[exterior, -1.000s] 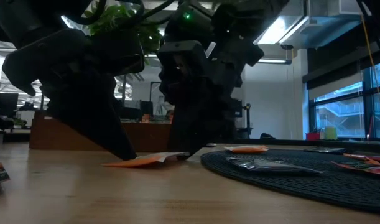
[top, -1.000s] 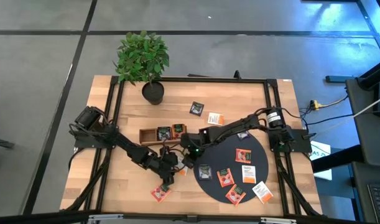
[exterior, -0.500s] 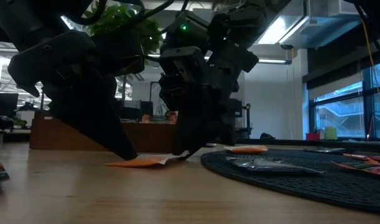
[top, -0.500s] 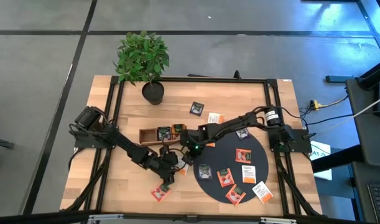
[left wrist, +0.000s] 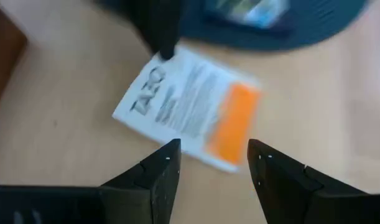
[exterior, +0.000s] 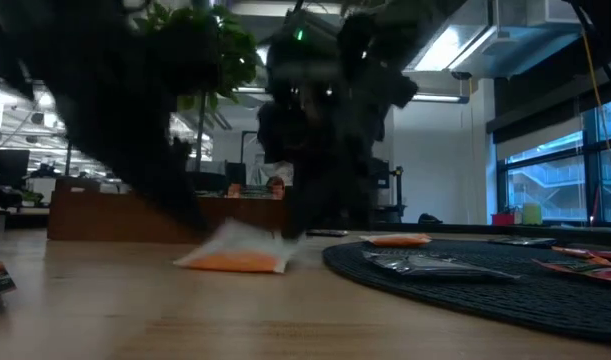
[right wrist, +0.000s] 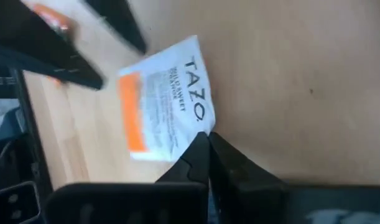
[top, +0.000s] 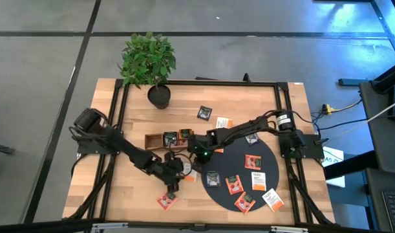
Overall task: Pick & Place Tea
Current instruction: Put the white tea bag into the left section of the wooden organizer
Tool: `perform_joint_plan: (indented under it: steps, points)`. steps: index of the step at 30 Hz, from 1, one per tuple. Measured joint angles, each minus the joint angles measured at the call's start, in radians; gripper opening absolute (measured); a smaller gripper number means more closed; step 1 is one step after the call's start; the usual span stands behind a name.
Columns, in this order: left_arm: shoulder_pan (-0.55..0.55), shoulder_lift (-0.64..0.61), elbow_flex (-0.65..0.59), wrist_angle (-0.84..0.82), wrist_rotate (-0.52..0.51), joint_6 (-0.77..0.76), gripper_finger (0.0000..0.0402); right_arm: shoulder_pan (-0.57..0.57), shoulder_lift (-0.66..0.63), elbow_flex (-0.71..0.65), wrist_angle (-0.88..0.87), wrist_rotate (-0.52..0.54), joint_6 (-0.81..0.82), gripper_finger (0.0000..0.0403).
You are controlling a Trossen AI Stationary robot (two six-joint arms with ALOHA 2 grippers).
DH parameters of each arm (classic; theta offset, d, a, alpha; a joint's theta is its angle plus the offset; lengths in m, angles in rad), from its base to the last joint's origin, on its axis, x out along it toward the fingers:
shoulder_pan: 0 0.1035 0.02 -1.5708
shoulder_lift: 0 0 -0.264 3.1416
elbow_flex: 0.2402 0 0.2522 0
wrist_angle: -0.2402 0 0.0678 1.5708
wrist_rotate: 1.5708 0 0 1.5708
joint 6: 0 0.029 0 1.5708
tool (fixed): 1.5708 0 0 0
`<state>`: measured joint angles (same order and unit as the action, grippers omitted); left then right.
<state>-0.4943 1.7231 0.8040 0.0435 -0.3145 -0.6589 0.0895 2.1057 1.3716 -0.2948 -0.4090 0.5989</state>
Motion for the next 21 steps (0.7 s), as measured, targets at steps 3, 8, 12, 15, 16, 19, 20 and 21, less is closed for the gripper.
perform_joint_plan:
  steps: [3, 8, 12, 15, 16, 19, 20, 21]
  points:
    - [-0.012, -0.085, 0.001, -0.046, -0.001, 0.014, 0.0182, -0.021, -0.058, 0.003, 0.007, -0.001, -0.025, 0.0004]
    - [-0.064, -0.262, 0.001, -0.151, -0.005, 0.009, 0.0182, -0.05, -0.129, 0.015, 0.007, 0.003, -0.108, 0.0003]
    - [-0.096, -0.422, 0.001, -0.198, -0.071, -0.031, 0.0182, -0.072, -0.136, 0.113, -0.025, -0.001, -0.18, 0.0002]
    - [-0.101, -0.533, 0.004, -0.207, -0.129, -0.069, 0.0182, -0.086, -0.119, 0.216, -0.07, 0.066, -0.257, 0.0002]
    - [-0.101, -0.566, 0.004, -0.208, -0.147, -0.069, 0.0182, -0.091, -0.117, 0.247, -0.104, 0.084, -0.286, 0.0002]
    - [-0.101, -0.657, 0.004, -0.216, -0.206, -0.068, 0.0182, -0.109, -0.095, 0.348, -0.167, 0.123, -0.352, 0.0001]
    - [-0.101, -0.683, 0.004, -0.223, -0.231, -0.067, 0.0182, -0.115, -0.091, 0.375, -0.207, 0.127, -0.372, 0.0001]
    - [-0.1, -0.704, 0.005, -0.235, -0.252, -0.067, 0.0182, -0.12, -0.087, 0.397, -0.227, 0.133, -0.39, 0.0001]
